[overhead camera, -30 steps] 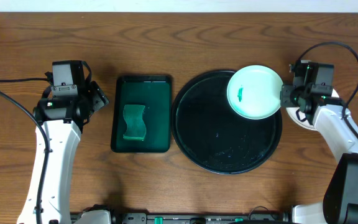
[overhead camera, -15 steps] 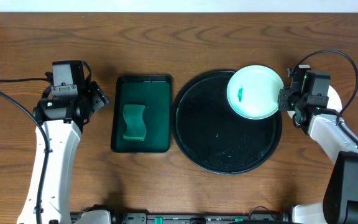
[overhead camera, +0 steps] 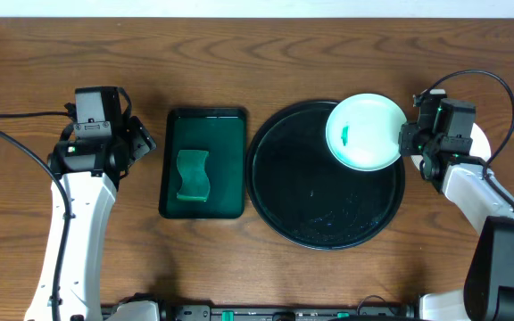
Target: Clean dirty plates on tray and stack at the side
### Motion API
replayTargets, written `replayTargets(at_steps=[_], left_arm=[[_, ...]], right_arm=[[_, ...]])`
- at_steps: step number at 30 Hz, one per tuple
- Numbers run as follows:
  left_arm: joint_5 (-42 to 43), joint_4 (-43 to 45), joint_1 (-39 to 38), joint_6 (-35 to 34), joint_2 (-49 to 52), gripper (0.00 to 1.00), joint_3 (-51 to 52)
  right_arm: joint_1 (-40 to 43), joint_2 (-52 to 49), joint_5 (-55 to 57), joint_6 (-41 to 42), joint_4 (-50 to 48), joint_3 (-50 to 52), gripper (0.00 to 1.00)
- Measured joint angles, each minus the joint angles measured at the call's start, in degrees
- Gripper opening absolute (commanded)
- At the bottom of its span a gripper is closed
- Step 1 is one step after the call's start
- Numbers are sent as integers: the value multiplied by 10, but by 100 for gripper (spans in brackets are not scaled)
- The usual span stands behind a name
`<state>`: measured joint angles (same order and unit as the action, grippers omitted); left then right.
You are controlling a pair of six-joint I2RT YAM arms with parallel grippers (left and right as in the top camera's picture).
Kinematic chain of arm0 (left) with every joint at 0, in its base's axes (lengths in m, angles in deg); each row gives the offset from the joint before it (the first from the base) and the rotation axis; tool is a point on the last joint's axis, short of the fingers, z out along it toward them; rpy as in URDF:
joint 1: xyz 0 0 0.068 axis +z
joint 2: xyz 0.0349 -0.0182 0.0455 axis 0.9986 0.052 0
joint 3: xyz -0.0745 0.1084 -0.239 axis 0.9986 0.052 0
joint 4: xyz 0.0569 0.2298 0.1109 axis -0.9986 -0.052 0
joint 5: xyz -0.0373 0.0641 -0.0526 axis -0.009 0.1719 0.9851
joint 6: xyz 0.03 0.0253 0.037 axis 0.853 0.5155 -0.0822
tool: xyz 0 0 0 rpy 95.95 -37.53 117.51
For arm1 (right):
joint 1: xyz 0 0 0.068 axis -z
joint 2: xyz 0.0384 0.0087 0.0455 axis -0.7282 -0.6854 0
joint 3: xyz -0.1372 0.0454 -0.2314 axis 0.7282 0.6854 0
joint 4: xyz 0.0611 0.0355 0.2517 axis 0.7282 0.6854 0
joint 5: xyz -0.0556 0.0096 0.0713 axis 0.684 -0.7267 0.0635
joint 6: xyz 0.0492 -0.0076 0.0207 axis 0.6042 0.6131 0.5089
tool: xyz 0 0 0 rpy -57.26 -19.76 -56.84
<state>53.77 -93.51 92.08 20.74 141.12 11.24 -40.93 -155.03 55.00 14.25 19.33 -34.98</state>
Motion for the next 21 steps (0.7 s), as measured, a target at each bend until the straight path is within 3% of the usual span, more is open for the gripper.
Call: replayTargets(at_steps=[6, 11, 21], left_arm=[[0, 0, 0, 0, 0, 82, 0], [0, 0, 0, 0, 0, 82, 0], [0, 0, 0, 0, 0, 82, 0]], right_arm=[[0, -22, -2, 2, -10, 0, 22], [0, -25, -2, 6, -12, 0, 12], [0, -25, -2, 11, -11, 0, 16]])
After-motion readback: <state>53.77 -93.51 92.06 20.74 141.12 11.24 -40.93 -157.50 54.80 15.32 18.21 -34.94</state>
